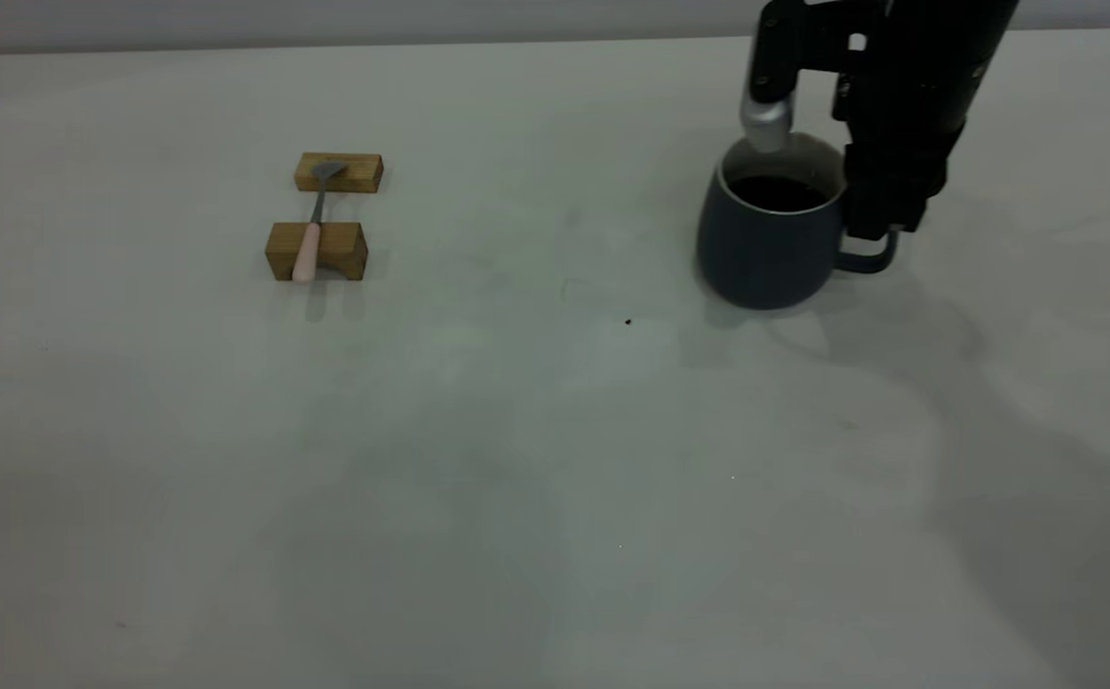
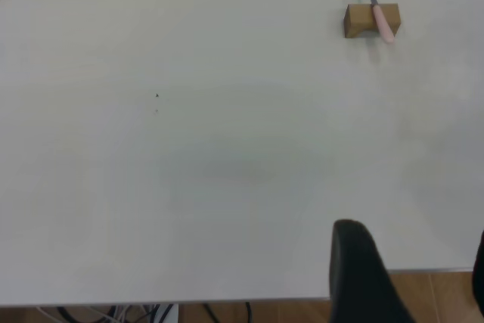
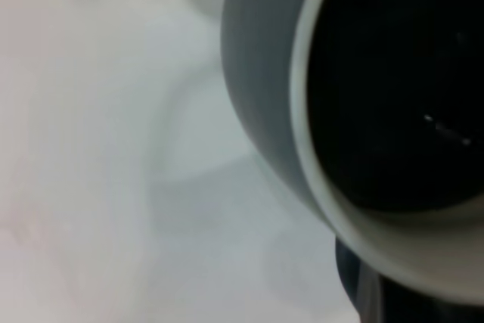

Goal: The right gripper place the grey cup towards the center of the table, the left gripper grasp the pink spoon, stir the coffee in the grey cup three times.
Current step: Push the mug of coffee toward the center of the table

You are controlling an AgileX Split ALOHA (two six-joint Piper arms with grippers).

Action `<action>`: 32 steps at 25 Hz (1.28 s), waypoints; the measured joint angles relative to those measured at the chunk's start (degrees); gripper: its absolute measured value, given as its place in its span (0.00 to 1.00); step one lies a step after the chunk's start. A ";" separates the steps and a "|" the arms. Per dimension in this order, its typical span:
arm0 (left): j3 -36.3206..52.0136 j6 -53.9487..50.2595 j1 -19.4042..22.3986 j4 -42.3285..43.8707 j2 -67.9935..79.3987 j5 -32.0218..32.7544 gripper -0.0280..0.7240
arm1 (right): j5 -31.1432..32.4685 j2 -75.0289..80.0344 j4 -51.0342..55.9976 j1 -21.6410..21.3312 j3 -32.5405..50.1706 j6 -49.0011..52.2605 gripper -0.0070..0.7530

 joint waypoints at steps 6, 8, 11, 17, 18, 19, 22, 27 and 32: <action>0.00 0.00 0.00 0.00 0.00 0.00 0.62 | -0.43 0.00 1.40 3.41 0.00 1.41 0.25; 0.00 0.00 0.00 0.00 0.00 0.00 0.62 | -0.93 0.00 1.43 4.88 0.00 2.95 0.25; 0.00 0.00 0.00 0.00 0.00 0.00 0.62 | -2.03 0.06 1.70 7.03 0.00 5.57 0.25; 0.00 0.00 0.00 0.00 0.00 0.00 0.62 | -4.37 0.12 2.02 10.45 0.00 11.62 0.25; 0.00 0.00 0.00 0.00 0.00 0.00 0.62 | -4.81 0.16 2.08 10.73 0.00 12.83 0.25; 0.00 0.00 0.00 0.00 0.00 0.00 0.62 | -5.08 0.16 2.45 10.96 0.00 13.94 0.26; 0.00 0.00 0.00 0.00 0.00 0.00 0.62 | -5.84 0.16 4.10 10.98 0.00 15.83 0.26; 0.00 0.00 0.00 0.00 0.00 0.00 0.62 | -6.70 0.16 6.77 10.98 0.00 17.00 0.30; 0.00 0.00 0.00 0.00 0.00 0.00 0.62 | -7.34 0.16 9.76 10.98 0.00 17.42 0.44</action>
